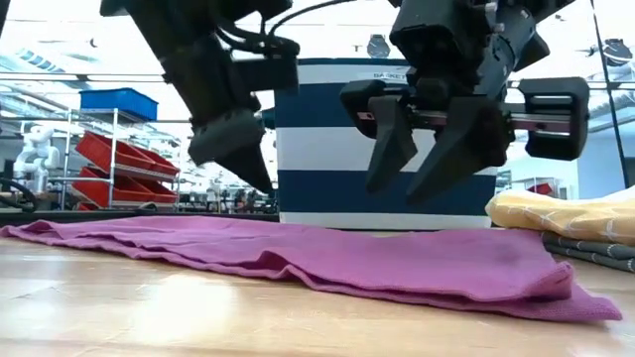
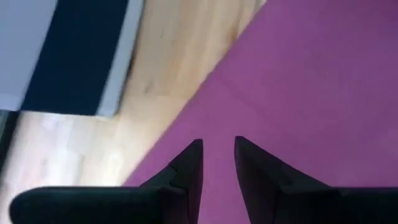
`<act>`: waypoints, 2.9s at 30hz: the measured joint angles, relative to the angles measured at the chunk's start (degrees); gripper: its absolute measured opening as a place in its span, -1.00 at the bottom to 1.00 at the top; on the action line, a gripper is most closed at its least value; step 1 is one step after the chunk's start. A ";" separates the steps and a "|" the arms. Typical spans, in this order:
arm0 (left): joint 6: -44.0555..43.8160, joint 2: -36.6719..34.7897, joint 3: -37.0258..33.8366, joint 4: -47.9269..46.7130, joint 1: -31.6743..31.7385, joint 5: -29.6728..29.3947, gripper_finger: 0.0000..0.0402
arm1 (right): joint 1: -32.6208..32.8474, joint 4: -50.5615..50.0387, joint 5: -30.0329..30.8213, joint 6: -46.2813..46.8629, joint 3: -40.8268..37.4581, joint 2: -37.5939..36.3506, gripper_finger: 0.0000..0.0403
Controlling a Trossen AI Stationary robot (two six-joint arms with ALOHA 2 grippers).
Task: Fold towel
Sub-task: Fold the purple towel
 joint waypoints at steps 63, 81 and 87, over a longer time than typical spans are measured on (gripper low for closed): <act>-6.08 5.68 0.17 5.67 -1.17 16.62 -0.51 | -6.10 -5.35 -10.56 0.19 7.37 9.09 -0.04; -5.66 5.76 0.17 6.51 -1.17 16.30 -0.51 | -6.10 -0.63 -14.25 2.16 6.08 13.70 -0.10; -3.90 5.76 0.17 6.59 -1.17 16.01 -0.51 | -5.38 -0.74 -13.28 1.92 5.86 12.34 -0.42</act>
